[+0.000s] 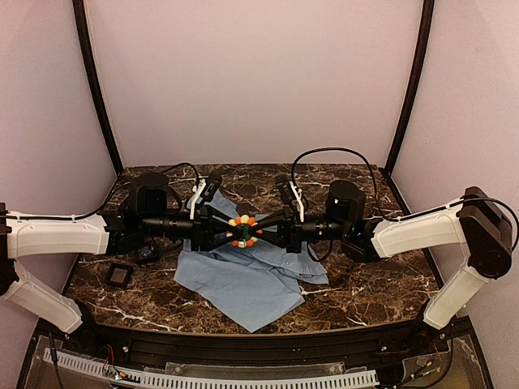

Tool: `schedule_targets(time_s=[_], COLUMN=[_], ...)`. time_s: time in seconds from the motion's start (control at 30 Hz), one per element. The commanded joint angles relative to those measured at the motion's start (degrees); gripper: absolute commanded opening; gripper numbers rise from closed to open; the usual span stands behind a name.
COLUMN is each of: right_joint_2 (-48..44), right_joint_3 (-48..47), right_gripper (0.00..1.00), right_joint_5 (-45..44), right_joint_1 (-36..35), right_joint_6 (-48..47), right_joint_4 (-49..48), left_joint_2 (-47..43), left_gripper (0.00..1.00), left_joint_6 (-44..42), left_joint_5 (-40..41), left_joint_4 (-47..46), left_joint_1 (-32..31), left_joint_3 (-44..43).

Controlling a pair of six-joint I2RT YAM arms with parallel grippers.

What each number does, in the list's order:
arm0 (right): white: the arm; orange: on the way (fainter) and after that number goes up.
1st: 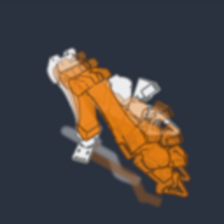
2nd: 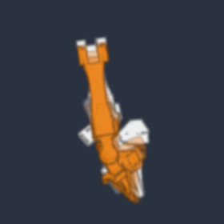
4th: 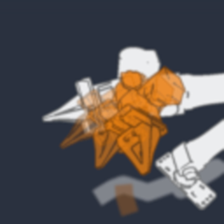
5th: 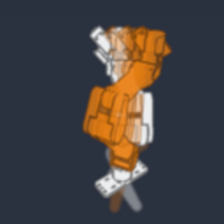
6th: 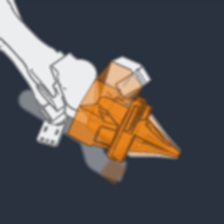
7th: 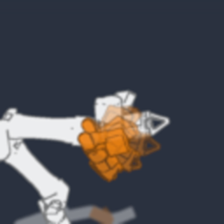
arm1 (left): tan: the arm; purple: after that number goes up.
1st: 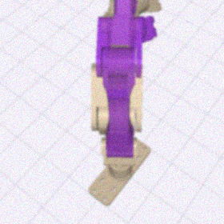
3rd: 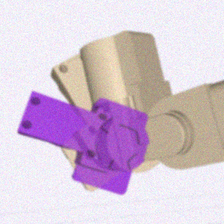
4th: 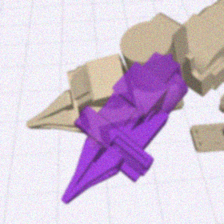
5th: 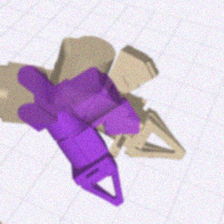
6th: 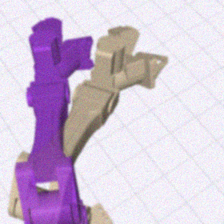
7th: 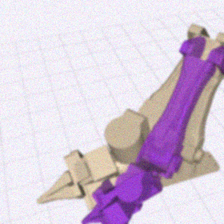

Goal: Remove the brooch from the garment
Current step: Pass from the right arm to the left

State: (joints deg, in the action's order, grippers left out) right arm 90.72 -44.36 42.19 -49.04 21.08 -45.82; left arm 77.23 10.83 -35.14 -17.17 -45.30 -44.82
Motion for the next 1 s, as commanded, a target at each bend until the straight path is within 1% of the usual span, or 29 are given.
schedule_targets(time_s=[0.0,0.2,0.27,0.3,0.33,0.4,0.43,0.5,0.67,0.77,0.87,0.97], right_joint_2=[-1.6,-1.7,-1.7,-1.7,-1.7,-1.7,-1.7,-1.8,-1.8,-1.8,-1.8,-1.8], right_joint_3=[0.1,0.1,0.1,0.1,0.1,0.2,0.2,0.2,0.2,0.2,0.2,0.1], right_gripper=[0.00,0.00,0.00,0.00,0.00,0.00,0.00,0.00,0.00,0.00,0.00,0.00], right_joint_5=[-0.2,0.0,0.0,0.0,0.0,0.2,0.2,0.2,0.2,0.1,0.1,0.0], right_joint_1=[-0.6,-0.5,-0.5,-0.5,-0.5,-0.5,-0.5,-0.5,-0.6,-0.6,-0.6,-0.6], right_joint_6=[-0.4,-0.4,-0.5,-0.5,-0.5,-0.5,-0.5,-0.3,-0.4,-0.4,-0.4,-0.4], right_joint_4=[-0.1,-0.1,0.0,0.0,0.0,0.0,0.0,-0.1,-0.1,-0.1,-0.1,-0.1], left_joint_2=[-0.7,-0.2,-0.4,-0.6,-0.7,-0.8,-0.8,-0.8,-0.7,-0.7,-0.4,-0.2], left_gripper=[0.48,0.49,0.46,0.42,0.42,0.45,0.50,0.54,0.56,0.53,0.45,0.42], left_joint_6=[-0.6,-0.7,-0.6,-0.5,-0.5,-0.8,-0.8,-0.7,-0.8,-0.9,-1.1,-1.1], left_joint_5=[-1.1,-1.3,-1.3,-1.3,-1.2,-1.5,-2.3,-3.1,-2.9,-2.9,-2.6,-2.6], left_joint_4=[0.2,0.4,0.2,0.0,0.0,-0.1,-0.3,-0.8,-0.6,-0.4,0.0,0.2], left_joint_1=[-0.2,-0.2,-0.2,-0.2,-0.2,-0.2,-0.2,-0.2,-0.2,-0.2,-0.2,-0.2], left_joint_3=[0.3,0.2,0.2,0.3,0.4,0.4,0.5,0.6,0.6,0.5,0.3,0.3])
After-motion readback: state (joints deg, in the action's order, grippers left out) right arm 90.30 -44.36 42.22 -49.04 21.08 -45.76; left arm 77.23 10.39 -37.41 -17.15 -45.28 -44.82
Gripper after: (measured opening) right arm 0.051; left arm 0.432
